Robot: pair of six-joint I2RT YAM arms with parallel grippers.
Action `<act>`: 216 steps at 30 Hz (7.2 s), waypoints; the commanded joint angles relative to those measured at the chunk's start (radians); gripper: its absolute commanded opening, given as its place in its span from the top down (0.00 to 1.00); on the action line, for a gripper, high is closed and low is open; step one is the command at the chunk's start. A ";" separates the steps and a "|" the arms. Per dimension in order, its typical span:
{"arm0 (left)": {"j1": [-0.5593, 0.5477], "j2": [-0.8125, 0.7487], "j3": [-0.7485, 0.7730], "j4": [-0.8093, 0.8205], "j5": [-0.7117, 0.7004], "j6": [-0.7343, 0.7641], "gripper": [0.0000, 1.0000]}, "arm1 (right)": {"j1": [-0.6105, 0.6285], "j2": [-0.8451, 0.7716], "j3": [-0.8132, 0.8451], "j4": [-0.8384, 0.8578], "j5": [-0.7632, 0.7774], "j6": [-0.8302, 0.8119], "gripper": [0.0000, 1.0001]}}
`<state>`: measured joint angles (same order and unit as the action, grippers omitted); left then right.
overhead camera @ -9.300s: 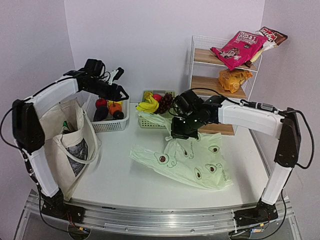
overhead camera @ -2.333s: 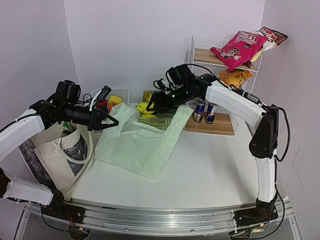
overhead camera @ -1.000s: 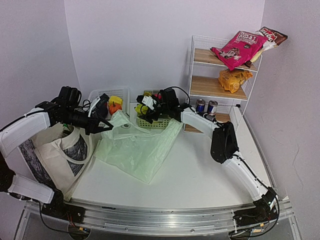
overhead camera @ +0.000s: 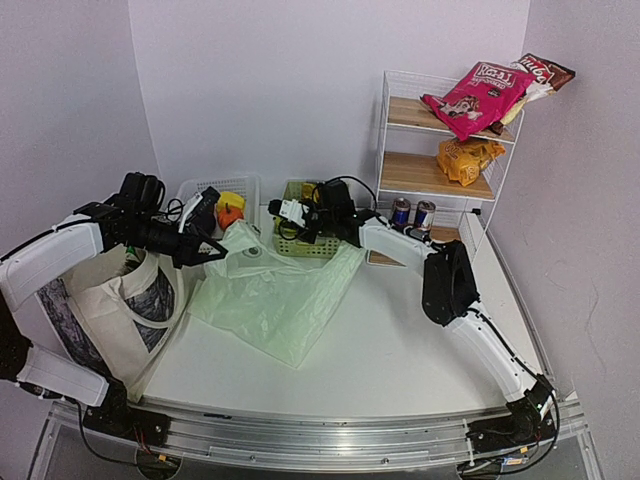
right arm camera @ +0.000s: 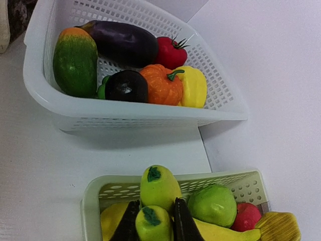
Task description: Place the mixed food into the grocery bags and tie them
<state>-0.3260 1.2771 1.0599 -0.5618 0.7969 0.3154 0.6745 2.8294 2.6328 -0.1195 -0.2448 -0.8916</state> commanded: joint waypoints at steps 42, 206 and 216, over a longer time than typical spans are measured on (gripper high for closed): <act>0.008 -0.133 0.010 0.331 0.173 -0.325 1.00 | 0.198 -1.017 -1.109 0.589 0.170 2.023 1.00; 0.065 -0.158 -0.130 0.336 0.101 -0.504 1.00 | 0.267 -0.993 -1.046 0.649 0.276 1.325 1.00; 0.064 -0.191 -0.178 0.399 0.143 -0.649 1.00 | 0.332 -0.824 -1.099 0.960 0.378 1.443 1.00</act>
<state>-0.2672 1.1220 0.9052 -0.2330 0.9014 -0.2439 0.9891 1.9228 1.5261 0.5989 0.0525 0.4836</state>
